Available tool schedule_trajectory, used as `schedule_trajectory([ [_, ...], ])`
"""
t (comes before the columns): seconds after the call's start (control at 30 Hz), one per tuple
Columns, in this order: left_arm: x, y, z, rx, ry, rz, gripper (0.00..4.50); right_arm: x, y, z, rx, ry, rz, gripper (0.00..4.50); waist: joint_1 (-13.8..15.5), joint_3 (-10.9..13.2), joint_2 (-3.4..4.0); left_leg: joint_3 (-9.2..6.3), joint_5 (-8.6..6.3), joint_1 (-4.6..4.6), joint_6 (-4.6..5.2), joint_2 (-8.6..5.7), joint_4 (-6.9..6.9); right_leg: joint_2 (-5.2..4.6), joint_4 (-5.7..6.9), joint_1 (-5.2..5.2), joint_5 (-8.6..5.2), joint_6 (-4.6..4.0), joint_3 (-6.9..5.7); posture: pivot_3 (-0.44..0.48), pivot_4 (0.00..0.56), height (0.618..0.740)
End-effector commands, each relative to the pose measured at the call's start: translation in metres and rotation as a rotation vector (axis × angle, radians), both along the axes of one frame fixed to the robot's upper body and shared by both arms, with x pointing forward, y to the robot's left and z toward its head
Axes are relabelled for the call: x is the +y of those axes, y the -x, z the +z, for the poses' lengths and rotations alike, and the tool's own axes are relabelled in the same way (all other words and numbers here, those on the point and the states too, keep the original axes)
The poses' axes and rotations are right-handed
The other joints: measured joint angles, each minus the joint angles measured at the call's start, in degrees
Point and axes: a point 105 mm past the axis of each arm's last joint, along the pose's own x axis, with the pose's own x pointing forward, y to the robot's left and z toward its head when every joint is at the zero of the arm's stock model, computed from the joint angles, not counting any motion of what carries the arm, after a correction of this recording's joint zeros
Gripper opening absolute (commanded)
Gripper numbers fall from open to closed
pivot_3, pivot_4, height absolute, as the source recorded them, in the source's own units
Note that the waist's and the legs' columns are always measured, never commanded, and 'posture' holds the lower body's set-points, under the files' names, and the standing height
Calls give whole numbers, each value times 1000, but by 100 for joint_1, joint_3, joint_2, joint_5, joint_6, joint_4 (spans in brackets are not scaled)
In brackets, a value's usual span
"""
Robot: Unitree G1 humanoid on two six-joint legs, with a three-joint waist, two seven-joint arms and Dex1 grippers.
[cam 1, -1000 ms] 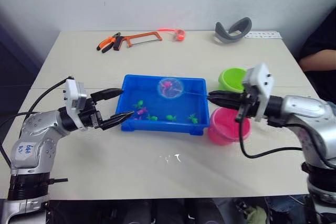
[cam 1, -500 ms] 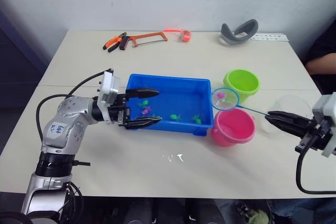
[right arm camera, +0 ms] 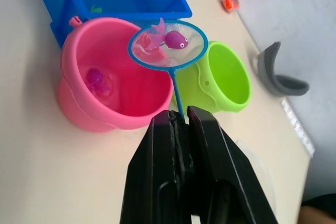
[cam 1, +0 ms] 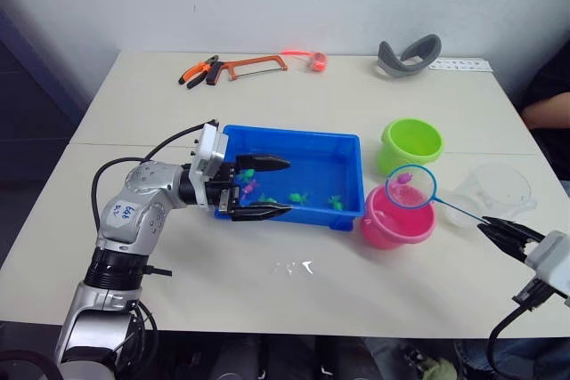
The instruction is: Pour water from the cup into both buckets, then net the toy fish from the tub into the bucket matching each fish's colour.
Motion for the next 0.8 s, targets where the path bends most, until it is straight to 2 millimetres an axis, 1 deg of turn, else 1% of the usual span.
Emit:
schedule_trajectory([
  [0.03,-3,1,7,-30,6,-14,4467,-9,7,1,-93,129,-11,0,0,0,0,0,0,0,1,-1,0,-1,0,0,0,0,0,0,150,740],
  [0.17,-4,0,7,-29,10,-18,4467,-17,10,-4,-162,290,-5,0,-7,0,0,0,2,2,-2,0,0,0,-1,0,0,0,1,0,150,740],
  [0.33,-6,0,8,-25,16,-23,4467,-22,10,2,-277,413,-7,0,-9,0,0,0,6,5,-9,1,0,0,-7,0,0,-1,4,0,150,740],
  [0.37,-7,0,8,-24,18,-23,4467,-23,10,4,-311,456,-3,0,-10,0,0,0,7,6,-9,1,0,-1,-10,0,0,-1,5,0,150,740],
  [0.47,-7,0,8,-20,24,-22,4467,-18,14,1,-355,598,68,0,-7,0,1,0,8,7,-10,0,0,-2,-9,0,-1,-1,6,0,150,740],
  [0.63,-8,-1,7,-12,36,-15,4467,-16,17,-2,-404,693,86,0,-12,0,1,2,9,9,-10,0,0,0,-8,1,-1,-1,10,0,150,740],
  [0.8,-7,-3,7,-5,46,-7,4467,-11,16,-2,-463,738,101,0,-16,0,0,2,10,9,-10,0,0,0,-8,1,-1,-1,11,0,150,740],
])
